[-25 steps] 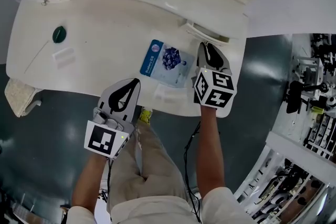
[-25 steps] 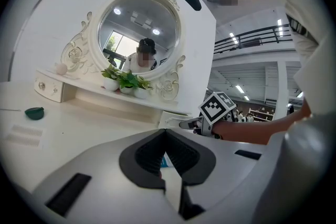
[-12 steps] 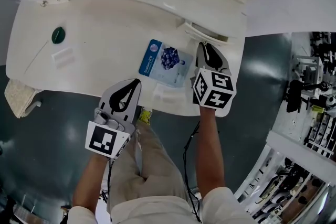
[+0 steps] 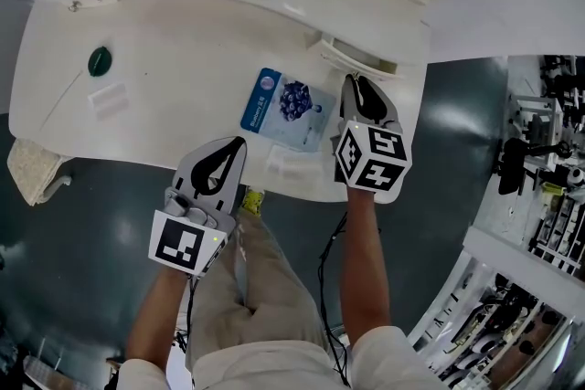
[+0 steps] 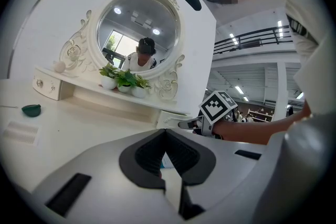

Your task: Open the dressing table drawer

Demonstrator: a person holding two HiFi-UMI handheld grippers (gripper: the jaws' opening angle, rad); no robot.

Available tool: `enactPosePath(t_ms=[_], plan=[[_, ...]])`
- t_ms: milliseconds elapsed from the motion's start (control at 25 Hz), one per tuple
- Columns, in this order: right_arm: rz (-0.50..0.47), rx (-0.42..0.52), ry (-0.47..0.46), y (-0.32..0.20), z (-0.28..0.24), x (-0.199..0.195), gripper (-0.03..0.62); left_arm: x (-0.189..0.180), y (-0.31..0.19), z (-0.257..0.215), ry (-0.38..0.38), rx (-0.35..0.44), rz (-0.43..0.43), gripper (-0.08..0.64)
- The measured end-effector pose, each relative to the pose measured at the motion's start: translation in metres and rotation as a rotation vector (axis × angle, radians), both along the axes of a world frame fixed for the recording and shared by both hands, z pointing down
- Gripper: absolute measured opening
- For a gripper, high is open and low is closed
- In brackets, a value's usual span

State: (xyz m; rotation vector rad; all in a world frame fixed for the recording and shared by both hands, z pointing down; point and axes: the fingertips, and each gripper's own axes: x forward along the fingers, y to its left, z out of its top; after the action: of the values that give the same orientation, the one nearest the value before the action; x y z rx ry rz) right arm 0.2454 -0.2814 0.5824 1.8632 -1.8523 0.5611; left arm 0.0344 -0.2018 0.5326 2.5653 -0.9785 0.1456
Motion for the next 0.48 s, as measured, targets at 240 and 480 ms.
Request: enactPosePath(t_ms=[240, 480], plan=[[0.002, 0.003, 0.004, 0.0003, -0.0006, 0.0012, 0.086, 0.0021, 0.0001, 0.0026, 0.004, -0.003, 0.002, 0.008], [-0.002, -0.004, 0.008, 0.002, -0.0026, 0.0012, 0.083, 0.0026, 0.0002, 0.0029, 0.009, -0.019, 0.002, 0.008]])
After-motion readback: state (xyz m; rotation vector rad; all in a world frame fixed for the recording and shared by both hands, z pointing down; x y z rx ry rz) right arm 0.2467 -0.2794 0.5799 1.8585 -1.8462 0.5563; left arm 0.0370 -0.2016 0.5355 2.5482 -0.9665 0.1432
